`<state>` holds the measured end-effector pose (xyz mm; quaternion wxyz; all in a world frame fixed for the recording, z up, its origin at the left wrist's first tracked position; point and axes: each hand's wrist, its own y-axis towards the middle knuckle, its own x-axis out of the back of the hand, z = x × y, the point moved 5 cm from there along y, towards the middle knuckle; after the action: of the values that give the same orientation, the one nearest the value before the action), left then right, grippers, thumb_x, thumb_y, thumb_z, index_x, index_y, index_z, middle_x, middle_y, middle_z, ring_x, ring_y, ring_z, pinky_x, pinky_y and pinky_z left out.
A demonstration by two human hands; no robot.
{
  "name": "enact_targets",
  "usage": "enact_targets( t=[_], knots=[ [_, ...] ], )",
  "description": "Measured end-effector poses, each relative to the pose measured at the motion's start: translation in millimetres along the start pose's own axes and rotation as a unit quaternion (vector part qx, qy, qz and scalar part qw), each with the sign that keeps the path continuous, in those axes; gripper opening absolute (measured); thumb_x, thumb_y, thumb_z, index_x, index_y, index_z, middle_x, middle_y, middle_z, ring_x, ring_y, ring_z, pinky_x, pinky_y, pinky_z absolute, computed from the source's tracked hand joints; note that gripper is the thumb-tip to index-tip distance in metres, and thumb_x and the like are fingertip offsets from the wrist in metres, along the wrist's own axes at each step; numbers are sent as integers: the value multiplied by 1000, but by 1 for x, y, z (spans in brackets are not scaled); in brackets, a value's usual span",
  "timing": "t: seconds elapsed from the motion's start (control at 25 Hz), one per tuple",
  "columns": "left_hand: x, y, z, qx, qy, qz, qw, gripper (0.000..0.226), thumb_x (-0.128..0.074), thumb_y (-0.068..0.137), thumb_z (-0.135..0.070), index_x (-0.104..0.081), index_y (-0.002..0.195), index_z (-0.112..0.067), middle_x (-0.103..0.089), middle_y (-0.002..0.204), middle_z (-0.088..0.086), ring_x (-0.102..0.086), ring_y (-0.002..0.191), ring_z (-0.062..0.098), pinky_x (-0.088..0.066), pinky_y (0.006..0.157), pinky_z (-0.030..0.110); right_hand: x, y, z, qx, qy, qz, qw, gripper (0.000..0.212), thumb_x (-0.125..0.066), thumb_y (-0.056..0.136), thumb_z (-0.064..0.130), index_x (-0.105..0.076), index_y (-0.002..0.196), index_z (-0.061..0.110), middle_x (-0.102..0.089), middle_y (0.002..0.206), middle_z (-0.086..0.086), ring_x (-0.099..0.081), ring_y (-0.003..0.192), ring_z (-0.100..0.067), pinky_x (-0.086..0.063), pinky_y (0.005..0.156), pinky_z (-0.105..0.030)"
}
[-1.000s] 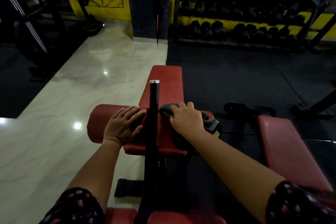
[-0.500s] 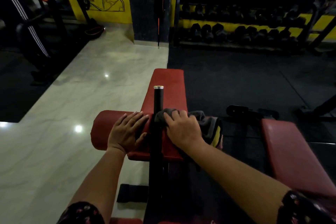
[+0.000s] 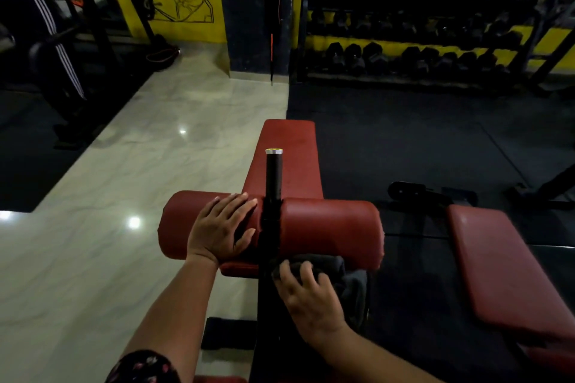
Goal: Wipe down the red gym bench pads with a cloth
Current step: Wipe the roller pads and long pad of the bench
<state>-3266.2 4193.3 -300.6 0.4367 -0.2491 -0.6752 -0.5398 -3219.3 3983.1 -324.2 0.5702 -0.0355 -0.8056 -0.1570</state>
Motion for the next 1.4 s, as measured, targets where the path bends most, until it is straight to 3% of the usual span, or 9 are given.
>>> enact_targets(
  t=[0.2,0.32,0.44,0.56,0.64,0.8,1.16,1.32,1.4],
  knots=[
    [-3,-3,6,13,24,-42,999,60,-42,91,-57,-53,130,-13,-53,138,8,-49,126,28,-32,110,52,48,76,-17,-52,5,42,998,36,-67,74,28,-71,109,21,-59,122,-5,-50,95,-35,-46,58,-37],
    [-1,-3,6,10,50,-55,997,57,-33,94,-59,-47,134,-21,-48,141,3,-46,128,25,-29,107,62,57,110,-34,-72,55,94,991,30,-54,88,33,-65,113,21,-53,120,-2,-48,104,-33,-39,63,-36],
    [-1,-1,5,9,37,-39,998,58,-41,89,-57,-56,134,-24,-56,138,3,-54,124,27,-34,105,54,63,136,-67,-126,143,114,975,32,-51,89,38,-63,117,27,-55,114,1,-45,106,-28,-39,66,-34],
    [-2,-3,6,26,5,-26,999,58,-45,85,-58,-63,129,-24,-61,134,2,-57,123,28,-36,106,52,47,167,-97,-186,232,256,920,35,-56,86,44,-65,118,35,-61,116,0,-50,109,-28,-46,78,-37],
    [-3,-3,6,34,4,-21,999,59,-45,84,-58,-63,129,-24,-61,133,1,-56,123,28,-37,106,50,44,178,-102,-174,222,280,918,38,-56,84,44,-64,120,36,-61,118,-1,-51,110,-29,-47,79,-37],
    [-4,-3,8,19,8,-25,999,57,-44,86,-58,-61,130,-25,-61,133,2,-57,122,28,-37,105,48,53,132,-52,-4,23,106,994,32,-44,92,25,-63,117,26,-51,122,-4,-46,106,-32,-40,66,-37],
    [3,-1,3,32,7,28,999,59,-41,84,-58,-61,127,-22,-61,130,3,-56,118,29,-38,103,48,-24,6,-3,102,-63,-3,993,41,-38,83,10,-75,99,16,-39,124,-3,-42,92,-29,-44,52,-28],
    [16,21,-8,181,-70,9,981,53,-42,83,-53,-61,121,-22,-69,111,2,-62,102,29,-42,94,45,-36,-28,-42,126,-76,-22,989,45,-37,78,16,-78,94,20,-41,124,-1,-43,98,-30,-44,48,-26],
    [17,33,-21,185,-100,-17,978,51,-46,84,-47,-56,125,-19,-67,109,5,-62,98,29,-46,88,42,-42,-51,-69,123,-94,-46,987,44,-38,78,13,-78,94,21,-41,125,0,-44,98,-30,-45,47,-28]
  ],
)
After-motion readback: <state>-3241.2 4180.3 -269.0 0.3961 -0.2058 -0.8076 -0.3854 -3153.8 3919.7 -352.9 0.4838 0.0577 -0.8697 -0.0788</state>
